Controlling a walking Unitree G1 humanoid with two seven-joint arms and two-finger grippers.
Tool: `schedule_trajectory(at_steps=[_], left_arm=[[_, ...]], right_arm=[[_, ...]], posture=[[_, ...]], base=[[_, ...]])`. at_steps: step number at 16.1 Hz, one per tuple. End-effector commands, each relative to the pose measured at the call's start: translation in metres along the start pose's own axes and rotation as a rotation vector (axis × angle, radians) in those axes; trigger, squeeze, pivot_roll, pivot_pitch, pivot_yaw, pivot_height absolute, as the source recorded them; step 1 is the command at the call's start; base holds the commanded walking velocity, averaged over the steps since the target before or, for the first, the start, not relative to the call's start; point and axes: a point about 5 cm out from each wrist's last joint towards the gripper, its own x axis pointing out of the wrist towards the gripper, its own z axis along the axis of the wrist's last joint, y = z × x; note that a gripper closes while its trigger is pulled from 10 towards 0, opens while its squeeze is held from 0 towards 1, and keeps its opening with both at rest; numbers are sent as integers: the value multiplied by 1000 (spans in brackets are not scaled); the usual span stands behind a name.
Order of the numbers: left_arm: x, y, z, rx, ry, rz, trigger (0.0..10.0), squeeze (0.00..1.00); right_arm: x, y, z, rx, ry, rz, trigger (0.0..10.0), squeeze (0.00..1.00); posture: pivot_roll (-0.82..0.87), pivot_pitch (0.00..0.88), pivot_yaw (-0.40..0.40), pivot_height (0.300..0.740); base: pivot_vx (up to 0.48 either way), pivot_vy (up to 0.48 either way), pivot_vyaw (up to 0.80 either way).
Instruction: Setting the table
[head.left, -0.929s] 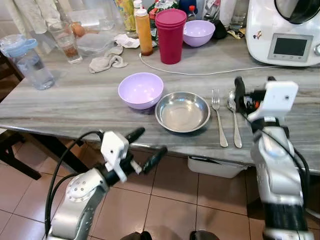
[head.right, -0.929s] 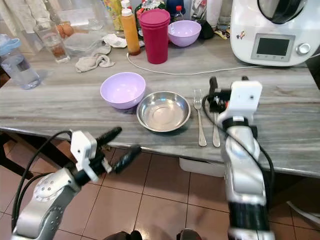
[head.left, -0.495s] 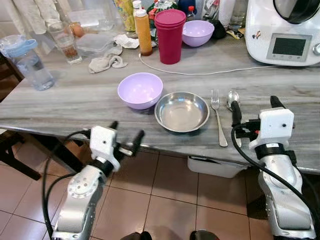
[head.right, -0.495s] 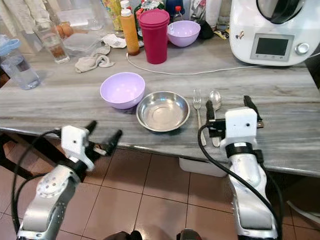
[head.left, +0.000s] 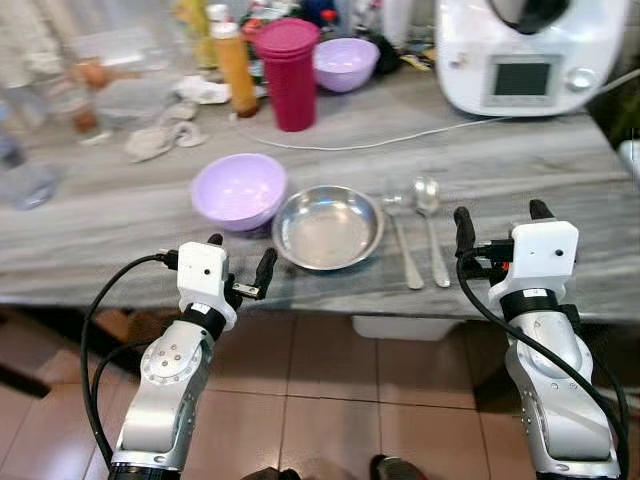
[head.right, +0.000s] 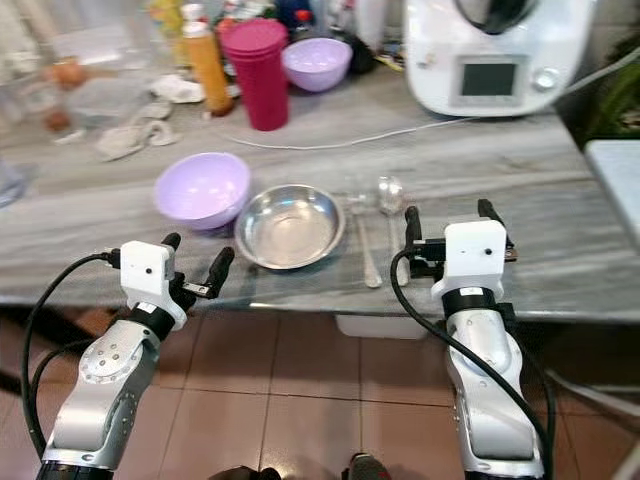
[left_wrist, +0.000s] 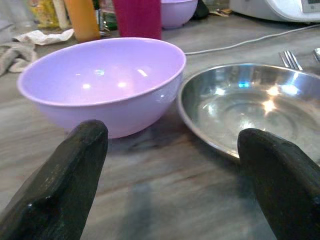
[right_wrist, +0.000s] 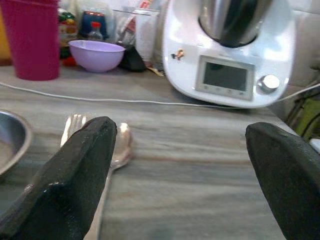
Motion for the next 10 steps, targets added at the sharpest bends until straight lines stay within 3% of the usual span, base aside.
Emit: schedule_trajectory(at_steps=[1, 5, 10], left_arm=[[-1, 2, -4, 8, 24, 11, 10000, 0], [0, 0, -3, 5, 26, 17, 10000, 0], [2, -1, -3, 14, 34, 12, 10000, 0]], right_arm=[[2, 3, 3, 14, -4, 17, 10000, 0], [4, 5, 3, 34, 1, 19, 10000, 0], [6, 7, 0, 86, 20, -2, 10000, 0]], posture=[[-196, 118, 95, 740], [-198, 123, 92, 740], [-199, 125, 97, 740]], base=[[0, 0, -769], [0, 0, -138], [-288, 0, 0]])
